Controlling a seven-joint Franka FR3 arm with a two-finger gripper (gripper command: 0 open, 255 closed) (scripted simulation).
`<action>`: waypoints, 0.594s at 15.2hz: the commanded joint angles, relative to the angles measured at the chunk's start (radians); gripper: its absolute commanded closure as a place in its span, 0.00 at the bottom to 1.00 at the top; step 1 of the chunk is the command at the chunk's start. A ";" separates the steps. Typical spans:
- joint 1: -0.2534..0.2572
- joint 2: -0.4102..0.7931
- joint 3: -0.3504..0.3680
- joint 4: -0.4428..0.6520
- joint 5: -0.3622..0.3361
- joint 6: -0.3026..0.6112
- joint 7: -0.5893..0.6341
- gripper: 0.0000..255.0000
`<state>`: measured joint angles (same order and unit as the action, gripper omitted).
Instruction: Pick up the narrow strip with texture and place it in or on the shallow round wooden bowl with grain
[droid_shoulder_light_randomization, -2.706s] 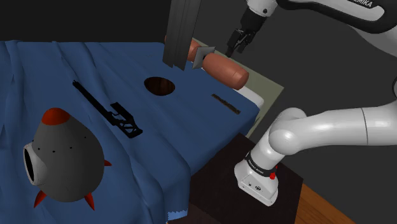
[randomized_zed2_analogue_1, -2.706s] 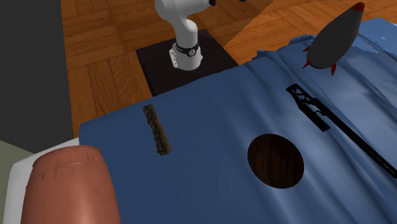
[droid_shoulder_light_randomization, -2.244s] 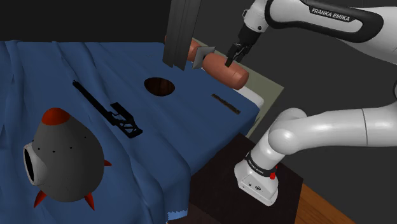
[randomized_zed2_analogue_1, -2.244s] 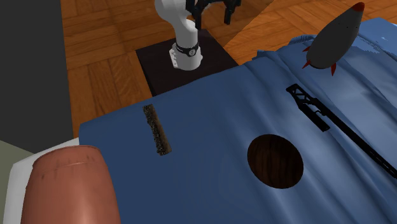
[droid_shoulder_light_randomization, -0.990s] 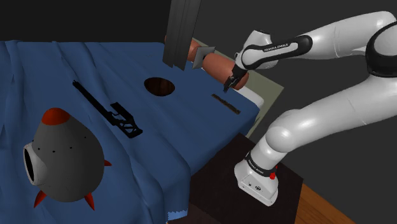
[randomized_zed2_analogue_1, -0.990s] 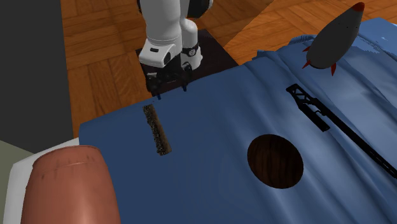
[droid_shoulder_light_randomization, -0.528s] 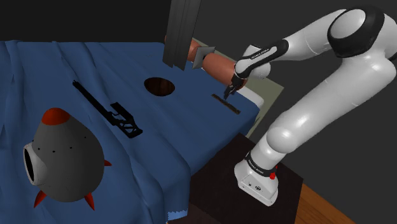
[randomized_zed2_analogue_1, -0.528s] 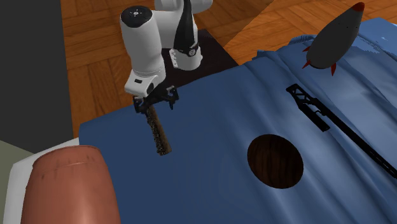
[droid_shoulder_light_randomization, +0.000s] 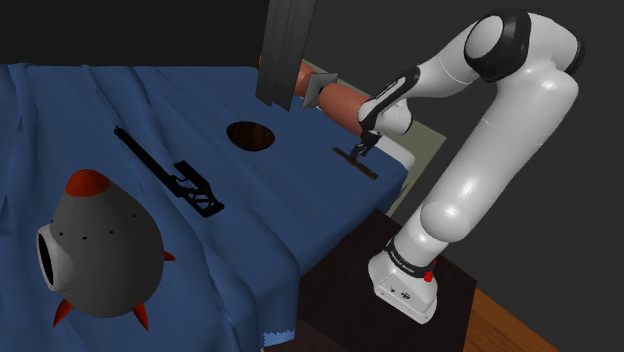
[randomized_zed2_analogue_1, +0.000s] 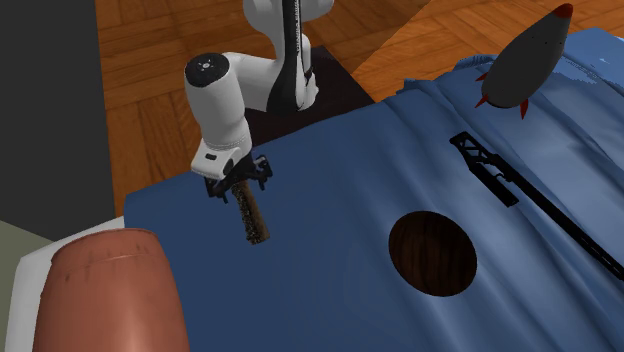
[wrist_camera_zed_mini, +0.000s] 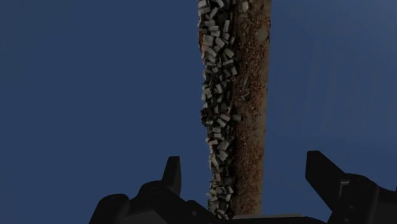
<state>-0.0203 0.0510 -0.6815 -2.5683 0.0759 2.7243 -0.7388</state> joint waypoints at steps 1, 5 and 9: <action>-0.006 0.044 0.013 0.005 0.072 0.028 -0.055 0.00; -0.019 0.074 0.034 0.009 0.122 0.047 -0.091 0.00; -0.019 0.074 0.034 0.009 0.122 0.047 -0.091 0.00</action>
<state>-0.0393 0.1252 -0.6475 -2.5590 0.1977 2.7708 -0.8300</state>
